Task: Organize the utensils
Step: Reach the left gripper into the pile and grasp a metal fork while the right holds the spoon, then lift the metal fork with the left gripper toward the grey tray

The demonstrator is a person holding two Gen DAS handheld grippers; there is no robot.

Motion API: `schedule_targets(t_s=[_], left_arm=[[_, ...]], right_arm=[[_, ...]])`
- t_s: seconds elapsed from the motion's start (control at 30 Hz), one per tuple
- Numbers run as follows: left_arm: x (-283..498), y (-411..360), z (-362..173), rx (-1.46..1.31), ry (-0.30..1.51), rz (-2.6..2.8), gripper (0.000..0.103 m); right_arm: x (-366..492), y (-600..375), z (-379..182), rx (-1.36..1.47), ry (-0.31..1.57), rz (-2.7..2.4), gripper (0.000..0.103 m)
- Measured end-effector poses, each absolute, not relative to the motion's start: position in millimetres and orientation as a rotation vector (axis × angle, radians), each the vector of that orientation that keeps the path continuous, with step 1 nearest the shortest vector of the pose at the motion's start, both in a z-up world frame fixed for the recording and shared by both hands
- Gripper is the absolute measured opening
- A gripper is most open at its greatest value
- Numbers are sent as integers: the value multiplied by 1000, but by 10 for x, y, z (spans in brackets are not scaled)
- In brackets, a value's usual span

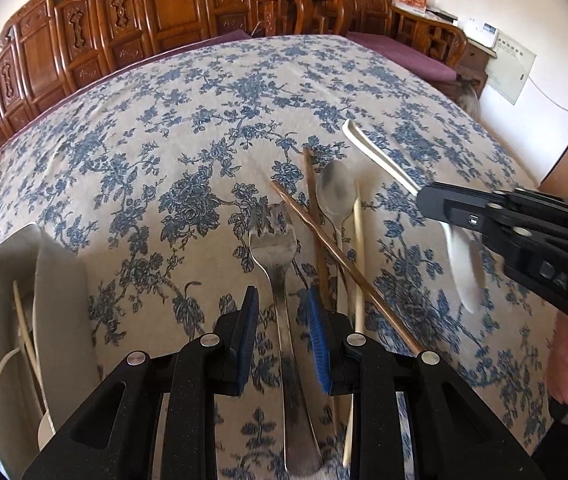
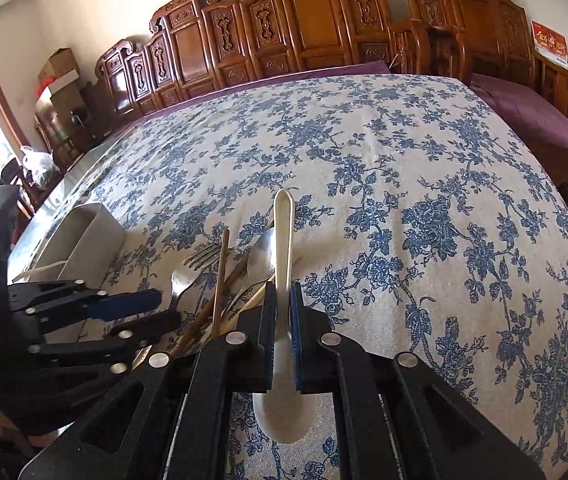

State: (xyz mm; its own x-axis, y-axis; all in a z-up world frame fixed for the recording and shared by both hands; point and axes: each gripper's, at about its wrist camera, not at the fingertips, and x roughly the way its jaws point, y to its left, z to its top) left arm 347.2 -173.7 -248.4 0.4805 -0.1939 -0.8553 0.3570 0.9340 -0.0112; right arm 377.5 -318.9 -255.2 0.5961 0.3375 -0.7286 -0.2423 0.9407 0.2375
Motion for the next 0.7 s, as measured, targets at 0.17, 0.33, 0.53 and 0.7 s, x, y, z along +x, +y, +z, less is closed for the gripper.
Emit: schedule_targets(t_s=[0.17,0.33,0.53,0.7], left_arm=[[3574,-1766,-2553,191,1013,-315,23],[3622,-1782,-2556,194,1005,-317,18],[3532,-1749,-2521,200,1000,-318,8],[3314,-1655,-2305,205,937,-320,7]], right_arm=[[3777,-3193,-2550,121,869,339,8],[3776,-3186,-2552,126,871,341,8],[3763,-3162,-2557,115,869,331,8],[3720,-3124,-2545,109,862,327,8]])
